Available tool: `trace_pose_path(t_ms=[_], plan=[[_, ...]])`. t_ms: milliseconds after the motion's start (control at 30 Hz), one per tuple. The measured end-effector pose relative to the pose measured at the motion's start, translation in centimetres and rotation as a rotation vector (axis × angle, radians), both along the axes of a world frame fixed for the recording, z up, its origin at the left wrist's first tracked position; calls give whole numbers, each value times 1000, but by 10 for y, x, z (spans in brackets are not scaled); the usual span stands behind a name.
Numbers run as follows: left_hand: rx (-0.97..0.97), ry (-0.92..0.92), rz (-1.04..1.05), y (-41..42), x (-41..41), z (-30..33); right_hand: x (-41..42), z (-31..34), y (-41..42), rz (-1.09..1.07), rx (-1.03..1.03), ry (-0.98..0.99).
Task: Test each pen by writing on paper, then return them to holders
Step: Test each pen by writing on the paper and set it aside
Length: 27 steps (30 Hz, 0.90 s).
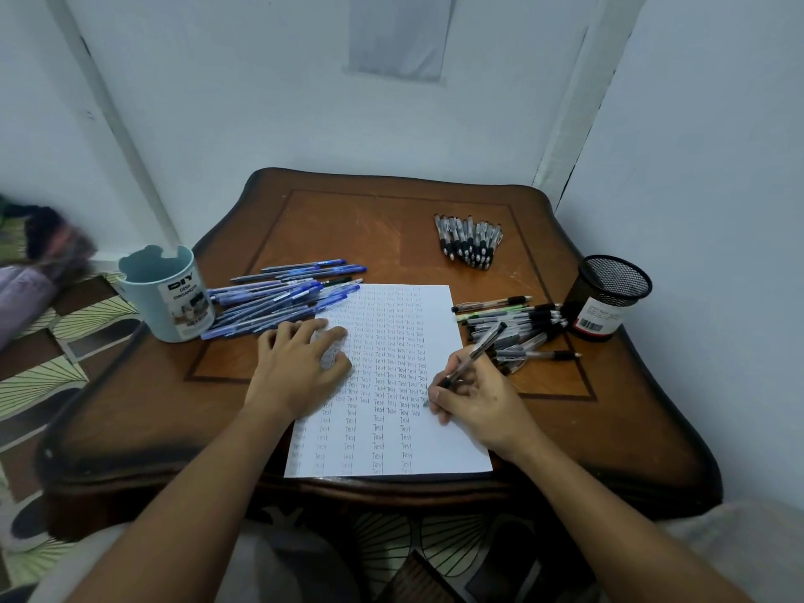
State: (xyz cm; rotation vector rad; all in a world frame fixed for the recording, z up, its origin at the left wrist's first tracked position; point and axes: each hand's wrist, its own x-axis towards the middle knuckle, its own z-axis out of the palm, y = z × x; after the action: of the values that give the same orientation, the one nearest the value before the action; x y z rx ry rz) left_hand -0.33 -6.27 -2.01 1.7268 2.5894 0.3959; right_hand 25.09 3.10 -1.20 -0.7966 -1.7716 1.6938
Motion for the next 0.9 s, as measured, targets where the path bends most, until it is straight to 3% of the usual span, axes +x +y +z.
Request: trace_pose_path(t_ms=[200, 900], plan=[[0, 1, -2, 0, -1, -1, -2, 5, -4, -16, 97, -66], [-3, 6, -3, -1, -2, -2, -1, 6, -3, -7, 76, -79]])
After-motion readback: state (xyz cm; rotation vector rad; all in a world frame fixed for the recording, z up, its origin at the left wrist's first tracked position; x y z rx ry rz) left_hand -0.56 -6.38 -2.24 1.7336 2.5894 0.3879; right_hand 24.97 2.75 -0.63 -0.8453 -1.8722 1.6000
